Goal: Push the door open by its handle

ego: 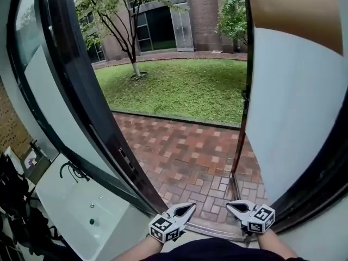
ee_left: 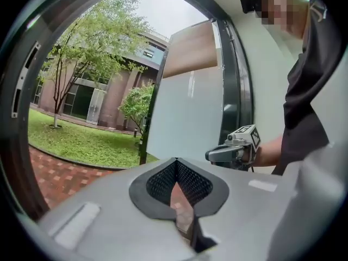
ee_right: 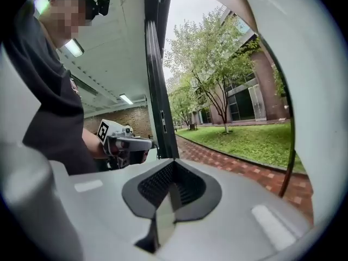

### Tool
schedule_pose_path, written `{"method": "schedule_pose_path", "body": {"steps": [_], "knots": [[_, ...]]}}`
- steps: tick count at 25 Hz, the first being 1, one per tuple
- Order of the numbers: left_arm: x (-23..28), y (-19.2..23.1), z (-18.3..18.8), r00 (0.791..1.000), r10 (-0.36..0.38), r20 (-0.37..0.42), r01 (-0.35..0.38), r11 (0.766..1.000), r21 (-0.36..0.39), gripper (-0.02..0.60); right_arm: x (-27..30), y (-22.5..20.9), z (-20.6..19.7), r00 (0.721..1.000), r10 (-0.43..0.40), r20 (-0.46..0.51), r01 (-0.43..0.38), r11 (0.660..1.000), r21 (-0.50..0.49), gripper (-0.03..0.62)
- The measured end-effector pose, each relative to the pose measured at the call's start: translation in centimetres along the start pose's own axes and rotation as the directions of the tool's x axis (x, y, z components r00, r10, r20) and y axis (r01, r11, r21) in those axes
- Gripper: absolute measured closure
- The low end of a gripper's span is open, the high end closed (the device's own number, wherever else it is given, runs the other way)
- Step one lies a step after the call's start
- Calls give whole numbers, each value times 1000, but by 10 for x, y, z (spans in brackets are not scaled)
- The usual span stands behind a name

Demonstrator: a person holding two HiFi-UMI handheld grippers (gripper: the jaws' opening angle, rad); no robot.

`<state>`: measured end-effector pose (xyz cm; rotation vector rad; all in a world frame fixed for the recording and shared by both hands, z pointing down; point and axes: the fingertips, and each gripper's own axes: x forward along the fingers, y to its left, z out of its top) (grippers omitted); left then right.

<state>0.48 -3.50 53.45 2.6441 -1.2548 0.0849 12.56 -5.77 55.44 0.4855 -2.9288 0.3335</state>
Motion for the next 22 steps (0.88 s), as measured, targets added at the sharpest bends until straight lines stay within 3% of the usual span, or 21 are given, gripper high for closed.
{"method": "schedule_pose_path", "body": {"steps": [3, 7, 12, 22], "knots": [[-21, 10, 1, 1000, -15, 16, 14, 999, 32, 581, -6, 7, 1, 998, -58, 22, 58, 998, -7, 594], [-62, 29, -2, 1000, -6, 30, 6, 1000, -2, 581, -1, 33, -9, 998, -69, -2, 69, 997, 35, 594], [-102, 55, -3, 999, 7, 34, -7, 1000, -4, 581, 22, 42, 6, 994, -105, 7, 105, 994, -9, 594], [-105, 73, 8, 999, -8, 51, 6, 1000, 28, 581, 46, 40, 16, 995, -99, 31, 100, 994, -36, 594]]}}
